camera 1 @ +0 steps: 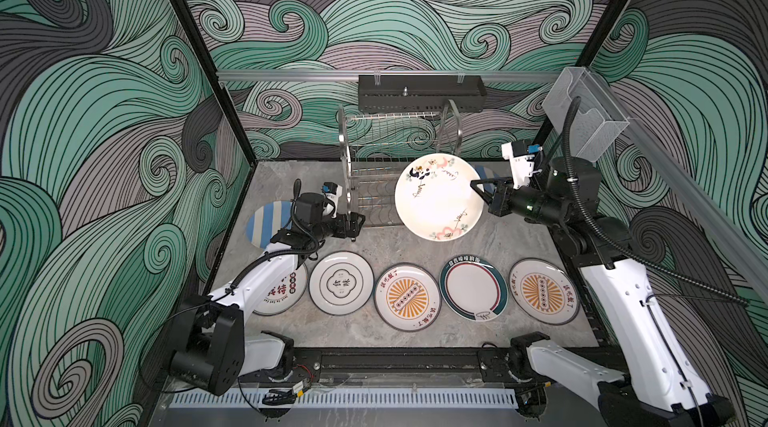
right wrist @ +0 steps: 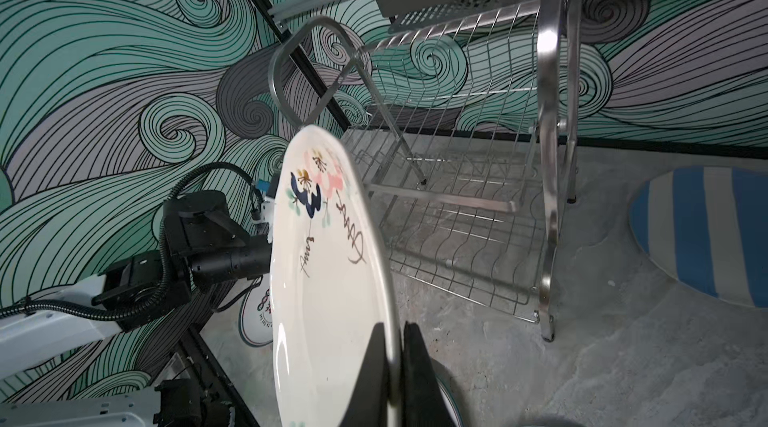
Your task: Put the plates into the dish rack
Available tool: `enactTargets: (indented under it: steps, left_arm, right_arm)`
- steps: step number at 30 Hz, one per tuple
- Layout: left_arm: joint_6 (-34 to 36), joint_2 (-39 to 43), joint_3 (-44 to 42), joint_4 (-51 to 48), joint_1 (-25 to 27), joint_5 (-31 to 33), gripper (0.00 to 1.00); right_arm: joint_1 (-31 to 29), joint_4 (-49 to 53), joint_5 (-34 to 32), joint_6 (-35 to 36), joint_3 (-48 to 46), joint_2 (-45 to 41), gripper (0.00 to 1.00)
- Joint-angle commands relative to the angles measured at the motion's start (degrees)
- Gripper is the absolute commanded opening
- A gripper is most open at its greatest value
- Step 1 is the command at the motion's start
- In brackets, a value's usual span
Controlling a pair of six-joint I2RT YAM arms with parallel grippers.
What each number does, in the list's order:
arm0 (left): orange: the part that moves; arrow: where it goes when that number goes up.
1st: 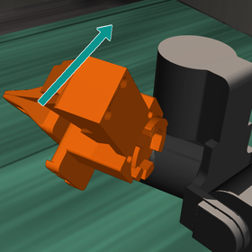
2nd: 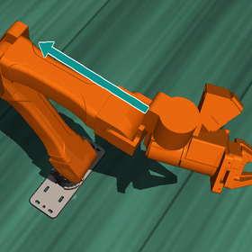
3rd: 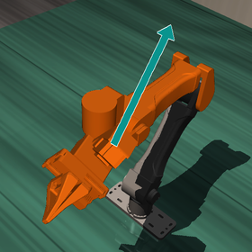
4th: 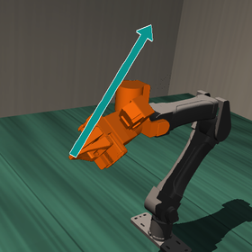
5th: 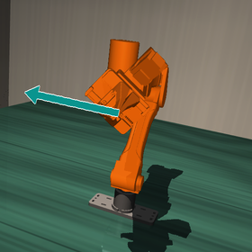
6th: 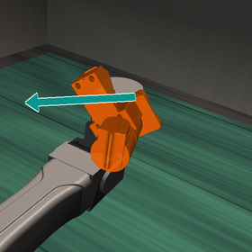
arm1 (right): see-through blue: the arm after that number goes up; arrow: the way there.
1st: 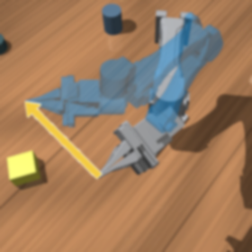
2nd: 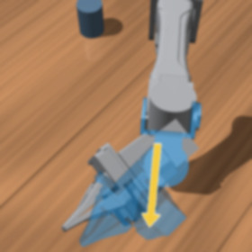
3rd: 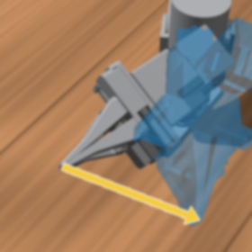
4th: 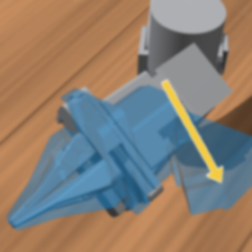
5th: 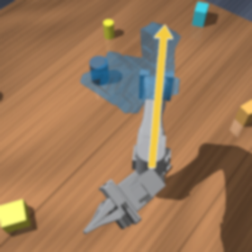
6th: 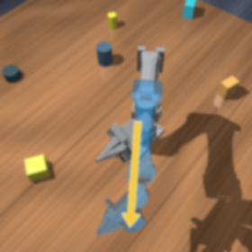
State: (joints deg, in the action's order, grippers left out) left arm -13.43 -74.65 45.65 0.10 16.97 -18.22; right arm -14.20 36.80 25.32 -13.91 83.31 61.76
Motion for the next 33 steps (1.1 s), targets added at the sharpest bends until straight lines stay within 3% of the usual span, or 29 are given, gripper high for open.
enactTargets:
  steps: [1, 9, 16, 21, 23, 26, 28, 30, 33]
  left_arm:
    - [3.4, -1.4, 2.3, 4.0, -0.3, -7.9, 0.99]
    - [5.6, -6.1, 4.2, 1.2, -0.4, -8.3, 0.99]
    - [3.5, -4.9, 2.9, 3.0, 0.7, -12.7, 0.98]
    - [3.4, -3.3, 1.5, 2.1, 1.7, -13.6, 0.99]
    - [3.0, -1.6, 1.1, 0.1, 1.7, -10.9, 0.99]
    - [-0.3, 1.7, 2.4, -6.7, 1.2, 4.0, 0.98]
    - [-0.5, 3.9, 2.3, -7.1, 0.0, 8.7, 0.98]
    - [0.0, 5.0, 1.9, -4.9, -1.0, 10.2, 0.98]
    - [-0.1, 3.0, 1.8, 0.0, -2.5, 7.0, 0.99]
  right_arm:
    - [-0.6, -5.3, -4.6, -2.3, 5.4, 1.7, 0.00]
    - [-2.9, -0.4, -16.1, 0.2, 22.7, 12.3, 0.00]
    - [-7.3, 5.5, -28.5, 4.9, 39.4, 22.8, 0.00]
    - [-10.7, 5.3, -37.3, 8.4, 45.4, 26.7, 0.00]
    - [-11.8, 4.6, -41.7, 10.0, 47.1, 27.9, 0.00]
    - [-12.8, 4.5, -47.0, 12.1, 49.6, 29.8, 0.00]
    - [-13.3, 4.0, -48.9, 13.2, 50.0, 30.3, 0.00]
    - [-13.4, 2.8, -50.0, 13.8, 49.8, 30.4, 0.00]
    - [-13.5, 1.3, -51.7, 14.5, 49.7, 30.6, 0.00]
